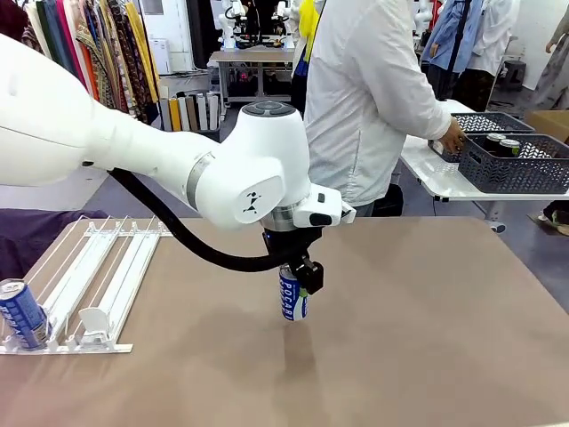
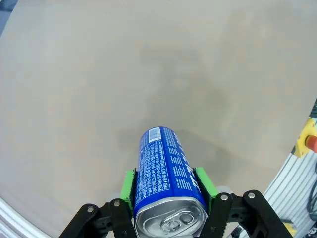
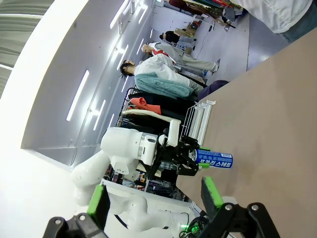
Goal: Retrieve and store the cans from the dispenser.
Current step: Pick up one can from the Automatic Can Dispenser and place it in the middle of the table.
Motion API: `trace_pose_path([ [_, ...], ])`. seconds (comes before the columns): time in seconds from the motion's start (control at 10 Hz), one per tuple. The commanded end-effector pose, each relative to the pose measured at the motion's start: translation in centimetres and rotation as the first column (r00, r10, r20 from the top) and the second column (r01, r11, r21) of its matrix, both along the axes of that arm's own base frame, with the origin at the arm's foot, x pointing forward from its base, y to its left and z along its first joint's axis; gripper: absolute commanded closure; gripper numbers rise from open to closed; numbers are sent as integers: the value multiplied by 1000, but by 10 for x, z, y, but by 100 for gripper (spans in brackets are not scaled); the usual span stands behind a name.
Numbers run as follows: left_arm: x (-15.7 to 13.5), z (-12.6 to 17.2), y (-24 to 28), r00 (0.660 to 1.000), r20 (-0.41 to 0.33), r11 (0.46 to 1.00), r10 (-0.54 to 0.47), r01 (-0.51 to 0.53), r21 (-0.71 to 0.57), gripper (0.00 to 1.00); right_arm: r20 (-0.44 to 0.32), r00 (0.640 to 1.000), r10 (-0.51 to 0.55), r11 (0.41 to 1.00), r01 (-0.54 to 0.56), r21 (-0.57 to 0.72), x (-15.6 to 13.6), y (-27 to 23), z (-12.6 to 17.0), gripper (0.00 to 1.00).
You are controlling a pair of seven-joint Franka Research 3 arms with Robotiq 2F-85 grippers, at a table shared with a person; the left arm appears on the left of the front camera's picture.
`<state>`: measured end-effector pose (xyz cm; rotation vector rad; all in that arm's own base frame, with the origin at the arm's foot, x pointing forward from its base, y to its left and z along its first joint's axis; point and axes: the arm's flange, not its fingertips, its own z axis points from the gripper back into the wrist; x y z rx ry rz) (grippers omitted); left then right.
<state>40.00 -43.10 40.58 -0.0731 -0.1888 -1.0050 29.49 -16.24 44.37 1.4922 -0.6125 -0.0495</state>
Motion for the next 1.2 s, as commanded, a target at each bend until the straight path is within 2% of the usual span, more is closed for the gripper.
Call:
trace_pose_path([
  [0.0,1,5,-6,1000,8,1000,11,-11,14,22,7,1000,-3,1000,3,11,1,0,4,0],
  [0.1,1,5,-7,1000,3,1000,8,-8,12,0,7,1000,-3,1000,3,11,1,0,4,0],
  [0.5,2,5,-5,1000,12,1000,11,-11,5,0,7,1000,-3,1000,3,11,1,0,4,0],
  [0.7,-3,15,0,999,43,1000,17,-16,-18,0,7,1000,-3,1000,3,11,1,0,4,0],
  [0.9,-19,61,24,995,93,994,39,-30,-103,0,7,1000,-3,1000,3,11,1,0,4,0],
  [1.0,-35,104,54,991,114,988,68,-51,-147,0,7,1000,-3,1000,3,11,1,0,4,0],
  [1.1,-48,139,89,997,53,987,60,-52,-151,0,7,1000,-3,1000,3,11,1,0,4,0],
])
